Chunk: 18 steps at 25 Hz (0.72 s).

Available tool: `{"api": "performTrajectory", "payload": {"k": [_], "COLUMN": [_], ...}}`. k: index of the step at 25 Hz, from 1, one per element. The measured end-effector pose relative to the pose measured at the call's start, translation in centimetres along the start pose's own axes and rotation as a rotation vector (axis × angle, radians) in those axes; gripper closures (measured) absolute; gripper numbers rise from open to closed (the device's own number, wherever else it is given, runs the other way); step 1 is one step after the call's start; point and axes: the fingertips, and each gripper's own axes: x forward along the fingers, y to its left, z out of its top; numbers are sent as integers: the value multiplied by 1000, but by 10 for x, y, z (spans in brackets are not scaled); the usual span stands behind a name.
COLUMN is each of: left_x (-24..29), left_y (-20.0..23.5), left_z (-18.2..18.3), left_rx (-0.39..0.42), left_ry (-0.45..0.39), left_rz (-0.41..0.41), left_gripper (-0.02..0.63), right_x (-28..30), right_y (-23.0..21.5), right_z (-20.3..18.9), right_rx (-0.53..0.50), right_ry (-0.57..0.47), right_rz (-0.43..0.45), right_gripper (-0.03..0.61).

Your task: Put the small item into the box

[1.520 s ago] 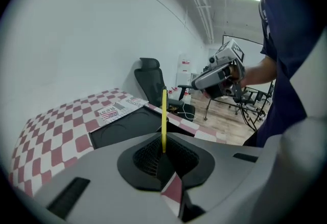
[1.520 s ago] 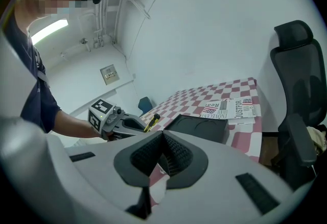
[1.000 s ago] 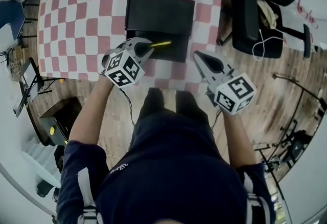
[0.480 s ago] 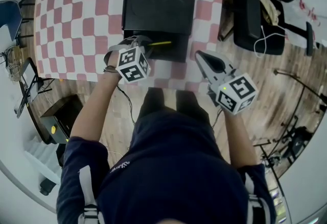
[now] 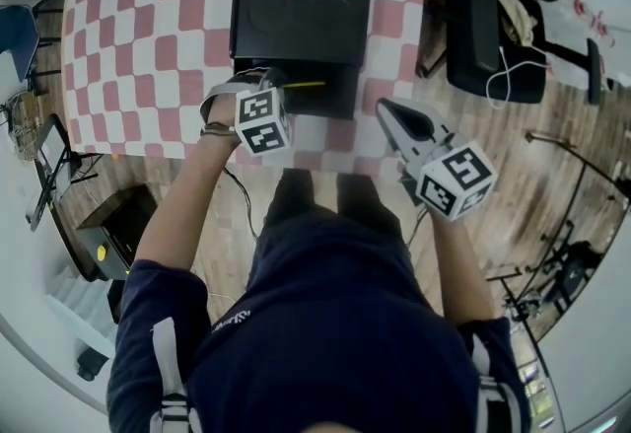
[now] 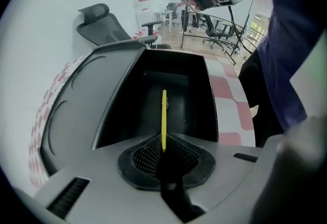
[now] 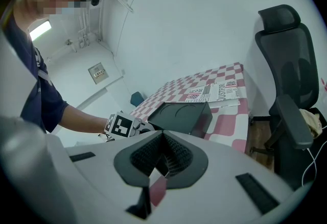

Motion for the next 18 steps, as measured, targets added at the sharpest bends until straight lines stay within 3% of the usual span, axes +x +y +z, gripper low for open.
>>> {"api": "performTrajectory", "payload": {"k": [6,11,18], "left_x": [1,-4,-32], "left_y": [-1,-1,-2], "left_z": [-1,1,5], "left_rx": [-3,-22,-110], "left_ry": [13,12,-73], "left_rz": [-40,-44,-11], "left_gripper": [565,483,472], "right_x": [-2,-2,0], "right_y": [0,1,13], "right_z": [-2,2,15], "right_rx": [1,-10,-44], "right_ry": [3,2,-18], "right_rz": [0,0,8], "right_gripper": [563,563,563]}}
